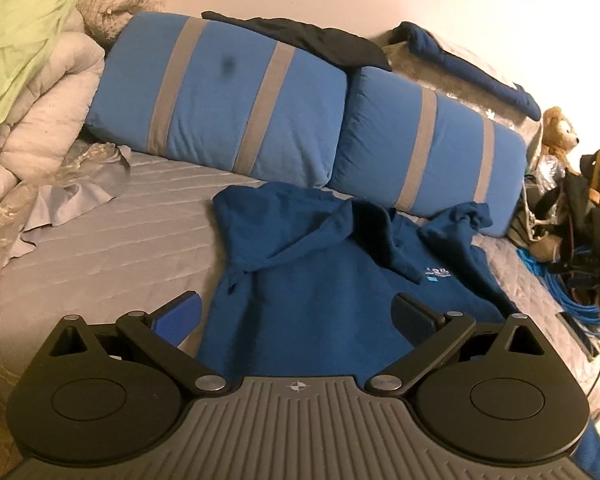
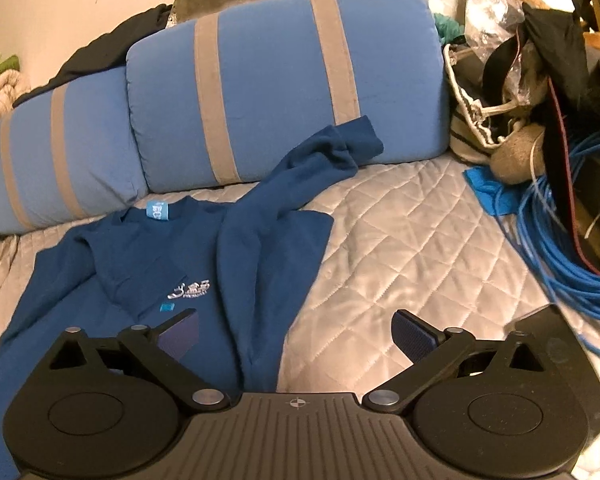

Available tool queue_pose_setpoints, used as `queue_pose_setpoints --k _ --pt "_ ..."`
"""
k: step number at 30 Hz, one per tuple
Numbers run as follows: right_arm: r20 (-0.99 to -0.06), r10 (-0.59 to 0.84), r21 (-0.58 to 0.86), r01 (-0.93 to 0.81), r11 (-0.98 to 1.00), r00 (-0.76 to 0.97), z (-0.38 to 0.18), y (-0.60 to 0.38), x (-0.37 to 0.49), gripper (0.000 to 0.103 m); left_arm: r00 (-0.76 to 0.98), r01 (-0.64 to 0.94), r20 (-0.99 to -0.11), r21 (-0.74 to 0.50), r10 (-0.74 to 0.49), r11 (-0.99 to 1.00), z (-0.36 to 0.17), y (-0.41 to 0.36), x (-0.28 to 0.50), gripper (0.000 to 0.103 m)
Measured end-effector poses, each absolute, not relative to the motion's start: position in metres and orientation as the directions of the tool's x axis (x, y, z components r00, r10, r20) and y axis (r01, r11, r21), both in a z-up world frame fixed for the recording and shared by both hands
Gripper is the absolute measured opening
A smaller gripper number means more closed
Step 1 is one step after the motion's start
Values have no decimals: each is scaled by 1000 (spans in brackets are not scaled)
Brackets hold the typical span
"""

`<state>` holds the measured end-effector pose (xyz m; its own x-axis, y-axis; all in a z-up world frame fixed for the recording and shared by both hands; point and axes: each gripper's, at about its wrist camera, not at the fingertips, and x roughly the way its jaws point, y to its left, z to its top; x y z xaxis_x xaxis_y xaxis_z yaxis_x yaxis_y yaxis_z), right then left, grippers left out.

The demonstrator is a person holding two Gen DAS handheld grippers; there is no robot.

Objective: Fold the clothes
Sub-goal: 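Move both grippers over the dark blue sweatshirt lying on the bed, then grasp the sweatshirt sleeve with the right gripper and lift it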

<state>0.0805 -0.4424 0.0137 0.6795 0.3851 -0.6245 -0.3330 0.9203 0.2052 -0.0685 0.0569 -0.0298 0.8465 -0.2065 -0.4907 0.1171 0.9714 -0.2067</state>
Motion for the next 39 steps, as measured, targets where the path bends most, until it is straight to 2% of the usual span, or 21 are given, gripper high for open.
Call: queue_pose_setpoints --k 6,11,17,20,39 --pt "-622 413 222 -356 908 665 0 -427 97 84 833 87 -525 -185 -173 979 -45 49 -62 103" --pt "-624 435 240 -371 897 649 -14 -413 117 60 821 63 -552 -165 -145 984 -57 42 -57 103" --pt "-615 458 247 -394 885 642 -25 -394 143 44 793 38 -597 -156 -125 987 -71 38 -48 103" --pt "-609 467 255 -399 881 641 -28 -382 159 42 775 45 -615 -175 -145 984 -75 40 -44 103" --pt "-588 496 356 -346 868 639 -65 -345 254 42 749 44 -639 -218 -176 975 -80 43 -35 103"
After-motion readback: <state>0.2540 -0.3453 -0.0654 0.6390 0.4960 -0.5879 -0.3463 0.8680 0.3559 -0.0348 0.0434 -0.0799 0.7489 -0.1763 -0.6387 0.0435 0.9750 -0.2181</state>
